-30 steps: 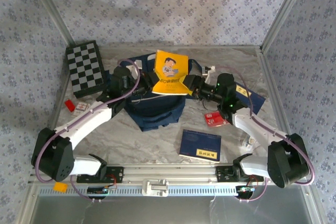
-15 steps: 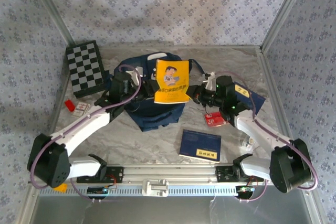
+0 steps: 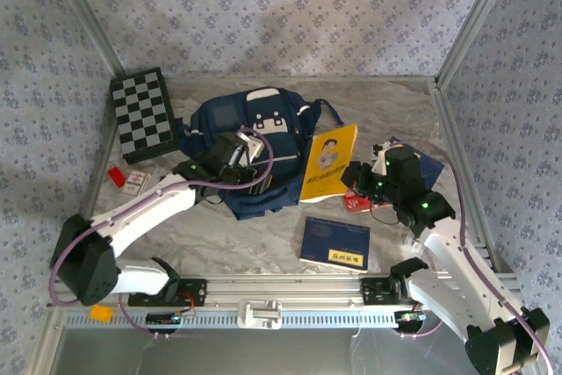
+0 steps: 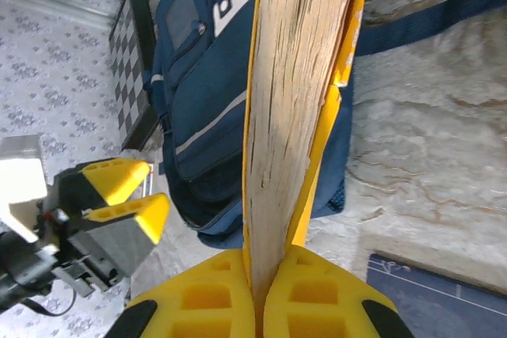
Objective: Pack the student bag
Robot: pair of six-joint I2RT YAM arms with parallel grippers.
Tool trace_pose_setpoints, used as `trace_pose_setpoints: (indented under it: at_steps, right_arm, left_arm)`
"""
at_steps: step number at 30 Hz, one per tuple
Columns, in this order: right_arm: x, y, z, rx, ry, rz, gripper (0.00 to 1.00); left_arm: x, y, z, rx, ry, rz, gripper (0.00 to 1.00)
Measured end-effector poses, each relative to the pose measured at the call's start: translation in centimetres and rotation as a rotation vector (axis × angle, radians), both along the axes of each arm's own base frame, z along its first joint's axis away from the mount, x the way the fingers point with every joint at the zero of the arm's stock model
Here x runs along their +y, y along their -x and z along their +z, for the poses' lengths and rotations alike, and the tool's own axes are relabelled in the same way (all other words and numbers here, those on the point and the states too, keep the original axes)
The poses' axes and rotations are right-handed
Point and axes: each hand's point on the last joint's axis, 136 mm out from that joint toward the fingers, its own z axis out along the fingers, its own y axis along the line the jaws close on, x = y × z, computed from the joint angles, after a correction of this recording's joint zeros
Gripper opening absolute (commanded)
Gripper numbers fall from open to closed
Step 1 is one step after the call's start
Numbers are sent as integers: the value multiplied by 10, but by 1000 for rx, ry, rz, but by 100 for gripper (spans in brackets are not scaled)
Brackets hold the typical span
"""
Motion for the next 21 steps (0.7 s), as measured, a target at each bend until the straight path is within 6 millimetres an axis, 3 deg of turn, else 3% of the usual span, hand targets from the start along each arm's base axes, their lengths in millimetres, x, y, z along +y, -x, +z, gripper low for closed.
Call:
trace_pose_setpoints:
  at_steps: [8,15,18,21]
  right_arm:
    - [-19,9,-18,56,31,-56,0]
    - [-24,7,-23,78,23,-73,0]
    - [-27,5,-28,97,18,-80,0]
    - [-29,3,-30,106,12,-87,0]
  left_arm:
    - [-25,-34,-28,-8,-194,-172,83]
    - [-37,-38,-59,86,-288,-265,90]
    - [-39,-38,-71,108,-310,-284,88]
    - [-40,-45,-78,113,-337,-281,78]
